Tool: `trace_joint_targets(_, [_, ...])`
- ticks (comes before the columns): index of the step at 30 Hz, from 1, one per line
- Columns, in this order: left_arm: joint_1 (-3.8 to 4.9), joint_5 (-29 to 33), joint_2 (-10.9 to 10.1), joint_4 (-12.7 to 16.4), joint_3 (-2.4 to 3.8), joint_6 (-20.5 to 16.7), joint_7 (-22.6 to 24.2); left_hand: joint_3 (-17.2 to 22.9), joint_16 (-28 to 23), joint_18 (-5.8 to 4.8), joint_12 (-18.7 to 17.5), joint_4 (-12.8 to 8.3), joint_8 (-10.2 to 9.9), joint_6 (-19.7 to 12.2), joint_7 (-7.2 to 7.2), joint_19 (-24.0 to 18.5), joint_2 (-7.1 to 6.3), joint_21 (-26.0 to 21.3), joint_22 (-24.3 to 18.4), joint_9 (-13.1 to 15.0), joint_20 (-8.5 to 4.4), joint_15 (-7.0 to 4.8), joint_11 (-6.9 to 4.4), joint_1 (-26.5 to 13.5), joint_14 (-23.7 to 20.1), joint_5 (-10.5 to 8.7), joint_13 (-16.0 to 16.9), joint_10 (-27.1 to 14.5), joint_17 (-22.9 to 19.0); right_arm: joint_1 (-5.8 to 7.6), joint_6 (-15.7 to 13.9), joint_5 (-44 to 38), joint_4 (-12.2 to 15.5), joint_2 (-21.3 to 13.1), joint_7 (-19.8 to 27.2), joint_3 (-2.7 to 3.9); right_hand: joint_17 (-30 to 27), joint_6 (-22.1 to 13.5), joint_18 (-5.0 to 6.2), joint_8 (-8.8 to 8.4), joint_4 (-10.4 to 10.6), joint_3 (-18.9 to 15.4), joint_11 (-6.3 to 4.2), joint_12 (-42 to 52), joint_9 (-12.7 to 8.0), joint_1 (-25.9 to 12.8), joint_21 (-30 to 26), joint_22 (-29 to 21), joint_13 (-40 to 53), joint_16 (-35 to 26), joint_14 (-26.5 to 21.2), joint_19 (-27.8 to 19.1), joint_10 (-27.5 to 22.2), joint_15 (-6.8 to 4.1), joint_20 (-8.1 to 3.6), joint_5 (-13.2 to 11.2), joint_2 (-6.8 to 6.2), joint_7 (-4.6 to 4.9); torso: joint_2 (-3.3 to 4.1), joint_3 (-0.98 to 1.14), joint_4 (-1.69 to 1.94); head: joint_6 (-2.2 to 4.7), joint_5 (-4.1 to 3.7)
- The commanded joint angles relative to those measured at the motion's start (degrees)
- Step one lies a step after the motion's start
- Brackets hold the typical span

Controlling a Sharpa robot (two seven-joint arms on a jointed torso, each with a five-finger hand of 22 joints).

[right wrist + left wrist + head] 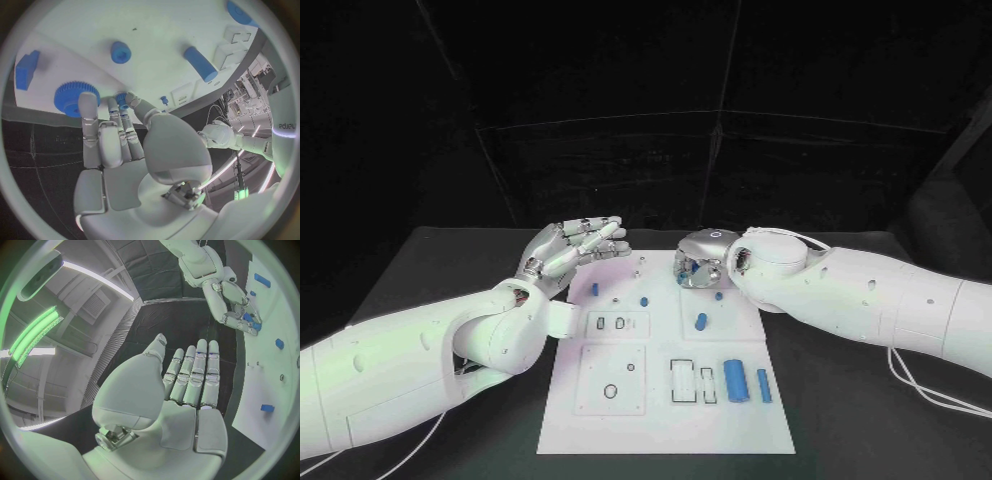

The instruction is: Assemble the parts on the task board

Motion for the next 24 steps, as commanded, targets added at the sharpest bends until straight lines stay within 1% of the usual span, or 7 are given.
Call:
trace_joint_targets(1, [0.11,-0.5,0.0,0.0,0.05,0.3,0.0,-0.1,-0.2,0.73,-0.3,-0.3,-0.2,-0.2,2.23,0.4,-0.27,-0.3,-0.1,-0.1,-0.17,0.24,0.28,-0.4,0.1,-0.06,-0.1,-0.1,0.1,0.05,-4.7,0.2,0.7,-0.5,-0.5,0.01,0.2,0.9,-0.52,0.31,0.2,0.8,-0.38,0.4,0.3,0.6,0.5,0.3,0.1,0.3,2.6,0.5,1.0,-0.62,-0.06,-0.6,0.9,-0.33,-0.02,-0.02,-0.02,-0.02,0.12])
trace_joint_targets(6, [0.13,-0.5,-0.2,-0.1,0.05,0.2,-0.1,-0.1,-0.2,0.73,-0.3,-0.3,-0.2,-0.2,2.23,0.4,-0.27,-0.3,-0.1,-0.1,-0.17,0.24,0.28,-0.4,0.1,-0.06,-0.1,-0.1,0.1,0.09,-9.3,0.8,1.7,-1.2,-1.1,0.04,0.2,1.3,-0.55,0.32,0.3,1.3,-0.53,0.4,0.3,0.7,0.7,0.5,0.1,0.4,2.5,0.5,1.4,-0.74,-0.21,-0.7,0.78,-0.44,-0.03,-0.1,-0.09,0.34,0.2])
trace_joint_targets(7, [0.13,-0.5,-0.2,-0.1,0.05,0.2,-0.1,-0.1,-0.3,0.73,-0.3,-0.3,-0.2,-0.3,2.25,0.5,-0.21,-0.3,-0.1,-0.1,-0.17,0.24,0.29,-0.4,0.2,-0.06,-0.1,-0.1,0.1,0.14,-9.9,0.9,1.8,-1.2,-1.4,0.05,0.1,1.3,-0.55,0.31,0.3,1.4,-0.53,0.3,0.3,0.8,0.7,0.5,0.1,0.3,2.5,0.5,1.5,-0.76,-0.23,-0.7,0.72,-0.45,0.02,-0.1,-0.03,0.53,0.14])
trace_joint_targets(10, [0.15,-0.5,-0.2,-0.2,0.05,0.1,-0.1,-0.1,-0.3,0.73,-0.3,-0.3,-0.2,-0.3,2.25,0.5,-0.21,-0.3,-0.1,-0.1,-0.17,0.24,0.29,-0.4,0.2,-0.06,-0.1,-0.1,0.1,0.35,-11.2,1.1,1.6,-0.7,-1.9,0.06,0.0,1.3,-0.57,0.21,0.4,1.6,-0.52,0.2,0.3,0.6,0.8,0.6,0.1,0.3,2.5,0.5,1.5,-0.76,-0.27,-1.0,0.45,-0.42,0.12,-0.07,0.07,0.7,0.14])
trace_joint_targets(14, [0.17,-0.5,-0.2,-0.2,0.05,0.1,-0.1,-0.1,-0.3,0.73,-0.3,-0.3,-0.2,-0.3,2.25,0.5,-0.21,-0.3,-0.1,-0.1,-0.17,0.24,0.29,-0.4,0.2,-0.06,-0.1,-0.1,0.1,0.51,-12.0,1.4,0.4,0.5,-2.2,0.07,0.0,1.3,-0.58,0.12,0.5,1.7,-0.49,0.0,0.3,0.5,0.8,0.5,0.1,0.3,2.5,0.4,1.4,-0.76,-0.29,-1.2,0.28,-0.41,0.16,-0.07,0.1,0.8,0.15])
trace_joint_targets(20, [0.19,-0.5,0.0,-0.4,0.05,0.0,0.0,0.0,-0.3,0.73,-0.4,-0.4,-0.3,-0.4,2.27,0.5,-0.08,-0.3,-0.1,-0.1,-0.17,0.25,0.32,-0.4,0.2,-0.05,-0.1,-0.2,0.1,0.6,-12.4,1.9,-2.5,3.7,-1.7,0.08,0.0,1.2,-0.59,-0.03,0.6,1.9,-0.45,-0.2,0.2,0.5,0.8,0.6,0.0,0.4,2.5,0.4,1.3,-0.74,-0.29,-1.3,0.14,-0.37,0.26,-0.05,0.13,1.17,0.29])
trace_joint_targets(24, [0.27,-0.5,-0.1,-0.4,0.05,-0.5,0.3,0.0,-0.3,0.73,-0.4,-0.4,-0.3,-0.4,2.29,0.6,-0.01,-0.3,-0.1,-0.1,-0.16,0.26,0.32,-0.4,0.2,-0.05,-0.1,-0.3,0.1,0.6,-12.6,2.0,-4.2,5.5,-1.4,0.09,0.1,1.2,-0.59,-0.14,0.7,2.2,-0.41,-0.3,0.2,0.6,0.9,0.6,0.0,0.4,2.5,0.4,1.2,-0.72,-0.29,-1.3,0.11,-0.33,0.37,-0.06,0.17,1.34,0.58])
